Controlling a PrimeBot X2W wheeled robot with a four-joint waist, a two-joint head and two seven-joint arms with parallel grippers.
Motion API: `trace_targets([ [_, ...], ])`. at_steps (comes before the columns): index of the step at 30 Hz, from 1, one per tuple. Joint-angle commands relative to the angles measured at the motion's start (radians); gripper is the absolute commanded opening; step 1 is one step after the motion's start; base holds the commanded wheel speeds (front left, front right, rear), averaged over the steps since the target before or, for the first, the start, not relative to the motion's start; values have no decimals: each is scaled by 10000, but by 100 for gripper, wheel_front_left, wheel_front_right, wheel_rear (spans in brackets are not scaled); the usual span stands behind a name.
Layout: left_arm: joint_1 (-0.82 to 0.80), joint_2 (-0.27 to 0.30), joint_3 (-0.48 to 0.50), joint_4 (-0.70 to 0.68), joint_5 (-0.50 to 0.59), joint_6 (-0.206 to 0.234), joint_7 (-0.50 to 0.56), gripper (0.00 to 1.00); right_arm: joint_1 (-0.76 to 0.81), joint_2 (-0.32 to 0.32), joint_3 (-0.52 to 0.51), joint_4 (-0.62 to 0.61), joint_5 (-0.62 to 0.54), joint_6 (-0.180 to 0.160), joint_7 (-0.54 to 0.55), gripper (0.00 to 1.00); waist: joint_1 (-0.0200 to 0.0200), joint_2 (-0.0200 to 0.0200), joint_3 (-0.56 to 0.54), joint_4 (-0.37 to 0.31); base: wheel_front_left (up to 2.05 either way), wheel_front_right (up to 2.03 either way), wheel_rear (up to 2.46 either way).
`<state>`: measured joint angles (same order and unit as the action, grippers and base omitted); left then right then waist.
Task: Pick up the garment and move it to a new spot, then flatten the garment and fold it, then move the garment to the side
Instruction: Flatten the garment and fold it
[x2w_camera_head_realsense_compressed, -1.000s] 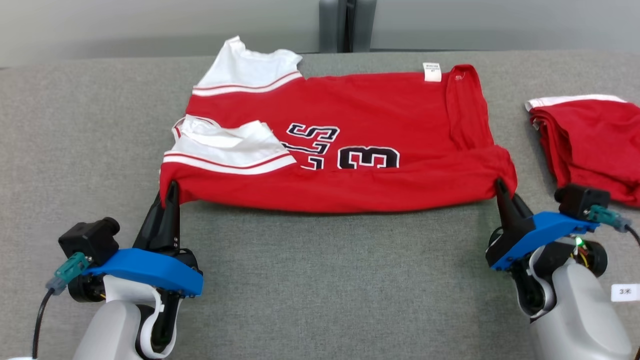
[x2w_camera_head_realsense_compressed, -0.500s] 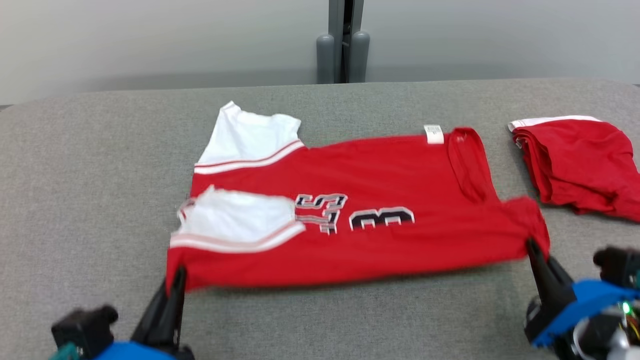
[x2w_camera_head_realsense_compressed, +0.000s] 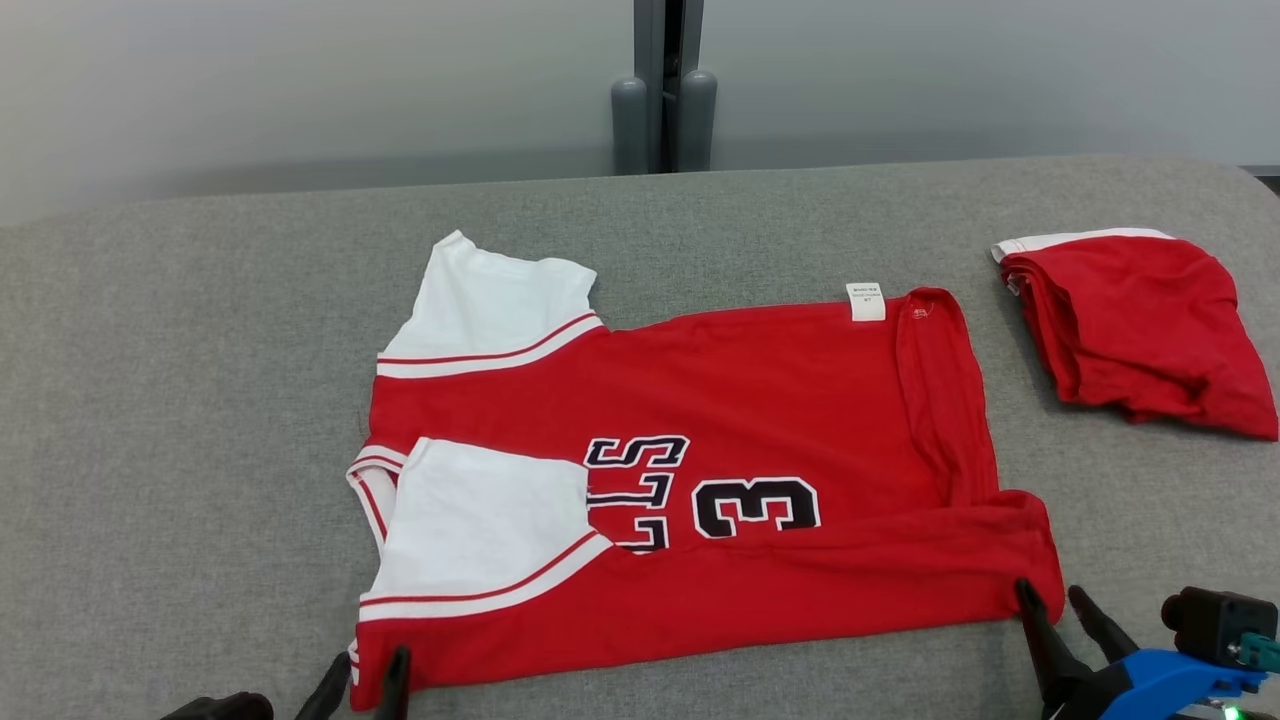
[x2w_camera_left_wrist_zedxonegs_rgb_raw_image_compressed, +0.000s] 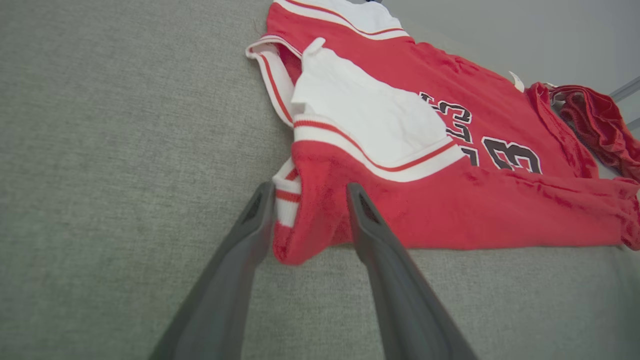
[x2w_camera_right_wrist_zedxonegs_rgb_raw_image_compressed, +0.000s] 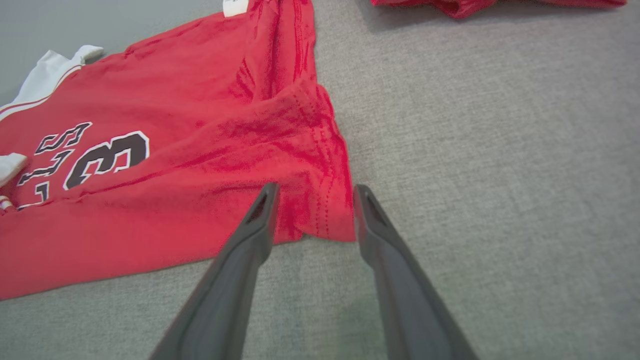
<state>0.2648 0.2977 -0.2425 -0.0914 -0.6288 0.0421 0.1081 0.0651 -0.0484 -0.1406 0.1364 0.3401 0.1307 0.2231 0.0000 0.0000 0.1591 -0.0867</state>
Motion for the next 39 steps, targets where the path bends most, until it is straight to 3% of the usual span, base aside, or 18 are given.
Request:
trace_targets([
  [1, -26, 17, -15, 15, 50, -51, -54, 100, 88, -40, -67, 16, -71, 1, -89, 100, 0, 0, -16, -12, 0, 0, 0],
  [6, -513, 407, 314, -338, 264, -7, -210, 100, -176, -37, -257, -216, -267, 1, -336, 100, 0, 0, 1, -64, 0, 0, 0],
  [10, -2047, 1442, 543, -865, 873, -356, 180, 100, -688, -35, -227, -917, -551, 1, -286, 100, 0, 0, 80, -171, 0, 0, 0],
  [11, -2047, 1442, 543, -865, 873, -356, 180, 100, -688, -35, -227, -917, -551, 1, -286, 100, 0, 0, 80, -171, 0, 0, 0],
  [14, -3670, 2103, 635, -1095, 1089, -722, 744, 100, -1188, -35, -100, -1267, -852, 1, -125, 100, 0, 0, 285, -289, 0, 0, 0],
  [16, -5480, 2675, 477, -1000, 1164, -1224, 1399, 100, -1866, -37, 151, -1431, -1075, 1, 25, 100, 0, 0, 644, -518, 0, 0, 0],
  [21, -8212, 3409, 89, 60, 887, -1594, 2782, 100, -3135, -35, 1046, -1238, -1049, 1, 164, 100, 0, 0, 1522, -1150, 0, 0, 0],
  [28, -10242, 3902, -477, 2432, 458, -1717, 4031, 100, -4535, -30, 2101, -717, -834, 1, -118, 100, 0, 0, 2720, -2170, 0, 0, 0],
  [39, -11000, 4194, -1082, 4657, 98, -1724, 4881, 100, -5419, -30, 2829, -114, -545, 1, -689, 100, 0, 0, 3701, -3072, 0, 0, 0],
])
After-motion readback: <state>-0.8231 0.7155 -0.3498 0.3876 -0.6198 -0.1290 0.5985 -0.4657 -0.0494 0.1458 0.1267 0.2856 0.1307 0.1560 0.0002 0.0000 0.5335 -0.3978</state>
